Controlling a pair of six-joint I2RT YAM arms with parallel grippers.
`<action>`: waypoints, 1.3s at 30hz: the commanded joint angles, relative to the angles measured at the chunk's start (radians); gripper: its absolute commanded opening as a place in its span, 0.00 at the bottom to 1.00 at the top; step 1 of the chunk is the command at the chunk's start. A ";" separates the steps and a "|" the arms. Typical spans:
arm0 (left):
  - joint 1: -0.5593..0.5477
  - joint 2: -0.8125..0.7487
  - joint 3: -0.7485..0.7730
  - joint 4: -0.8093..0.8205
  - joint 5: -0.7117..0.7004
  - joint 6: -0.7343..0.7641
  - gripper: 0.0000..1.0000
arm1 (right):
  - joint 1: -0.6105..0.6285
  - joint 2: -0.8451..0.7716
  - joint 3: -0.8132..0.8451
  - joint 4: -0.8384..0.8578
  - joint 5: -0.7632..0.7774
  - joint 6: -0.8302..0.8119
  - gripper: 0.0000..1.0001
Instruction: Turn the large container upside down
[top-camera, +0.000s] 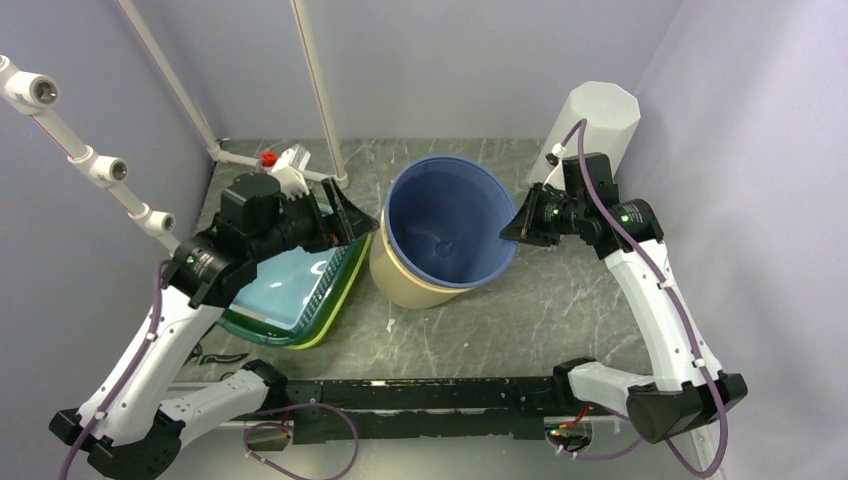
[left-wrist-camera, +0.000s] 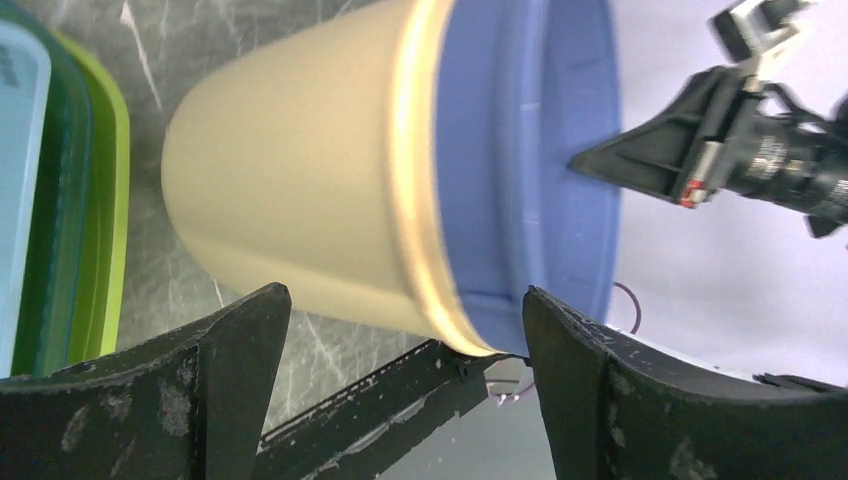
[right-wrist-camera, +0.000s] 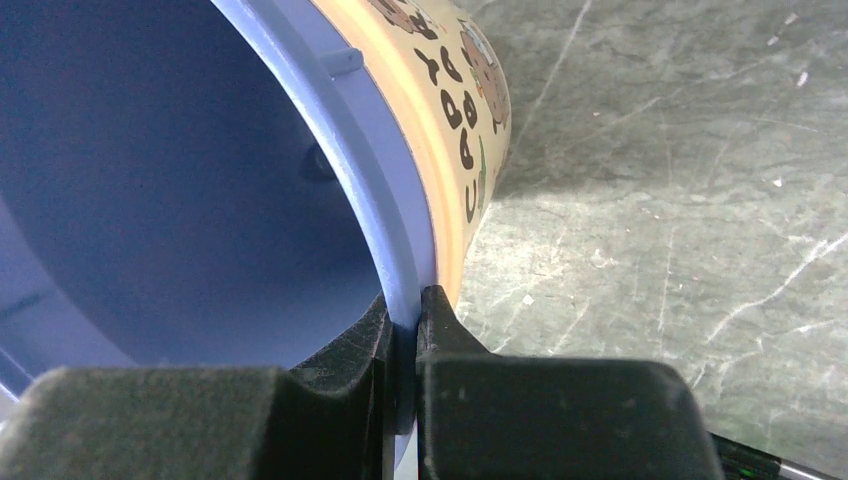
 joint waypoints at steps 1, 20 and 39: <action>0.001 -0.014 -0.112 0.102 0.009 -0.088 0.89 | -0.006 -0.056 0.022 0.176 -0.171 0.051 0.00; 0.000 0.001 -0.309 0.302 0.097 -0.155 0.72 | -0.009 -0.080 0.049 0.204 -0.371 0.077 0.00; -0.062 0.108 -0.281 0.148 -0.024 -0.027 0.60 | -0.014 -0.079 0.102 0.194 -0.452 0.101 0.00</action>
